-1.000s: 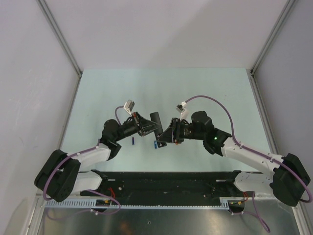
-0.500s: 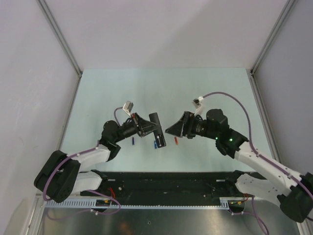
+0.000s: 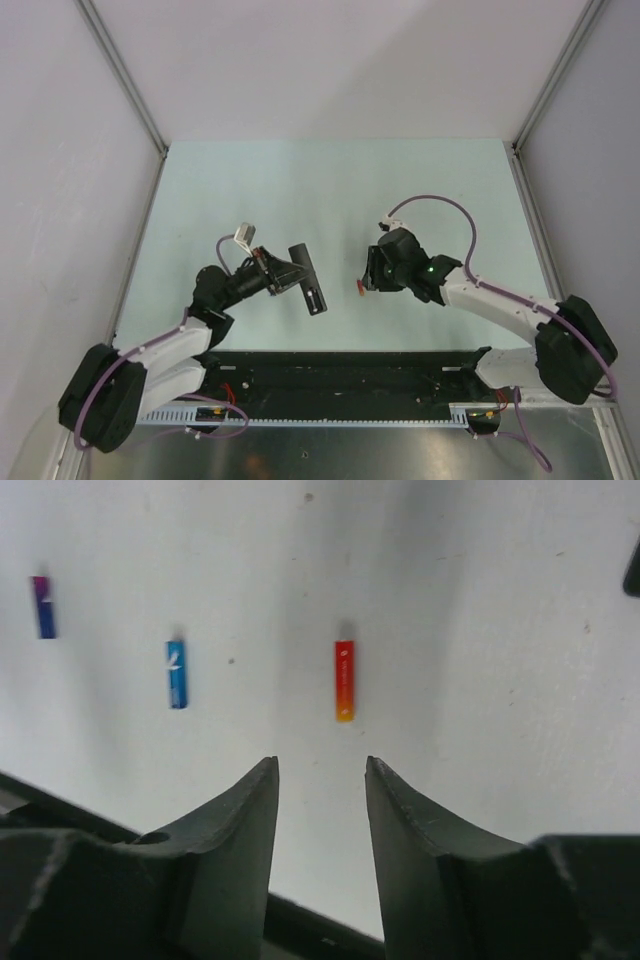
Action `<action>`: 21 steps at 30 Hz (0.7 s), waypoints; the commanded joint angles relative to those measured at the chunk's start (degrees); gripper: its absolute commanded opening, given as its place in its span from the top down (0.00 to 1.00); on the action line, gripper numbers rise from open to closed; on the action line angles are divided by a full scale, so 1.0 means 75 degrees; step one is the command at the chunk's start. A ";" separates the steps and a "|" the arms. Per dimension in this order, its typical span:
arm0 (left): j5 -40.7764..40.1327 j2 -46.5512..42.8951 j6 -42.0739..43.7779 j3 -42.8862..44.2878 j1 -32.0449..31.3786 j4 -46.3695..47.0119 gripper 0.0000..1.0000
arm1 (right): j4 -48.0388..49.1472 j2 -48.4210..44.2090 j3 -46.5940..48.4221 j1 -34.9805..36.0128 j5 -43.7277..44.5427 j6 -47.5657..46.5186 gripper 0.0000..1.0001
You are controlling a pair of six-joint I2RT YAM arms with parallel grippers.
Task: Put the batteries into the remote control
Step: Pick up the battery from the center of the board.
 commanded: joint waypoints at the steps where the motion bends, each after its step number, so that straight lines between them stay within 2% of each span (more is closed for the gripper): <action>1: -0.0161 -0.0738 0.0445 -0.0228 0.0100 -0.0456 1.00 | 0.0573 0.0546 0.0173 -0.0009 0.0672 -0.0506 0.57; 8: -0.0184 -0.1371 0.0691 -0.0451 0.0135 -0.1113 1.00 | 0.0656 0.1531 0.0548 0.0084 0.0578 -0.0682 0.62; 21: -0.0021 -0.1630 0.0797 -0.0474 0.0299 -0.1300 1.00 | 0.0585 0.1942 0.1052 0.0201 0.0578 -0.0706 0.58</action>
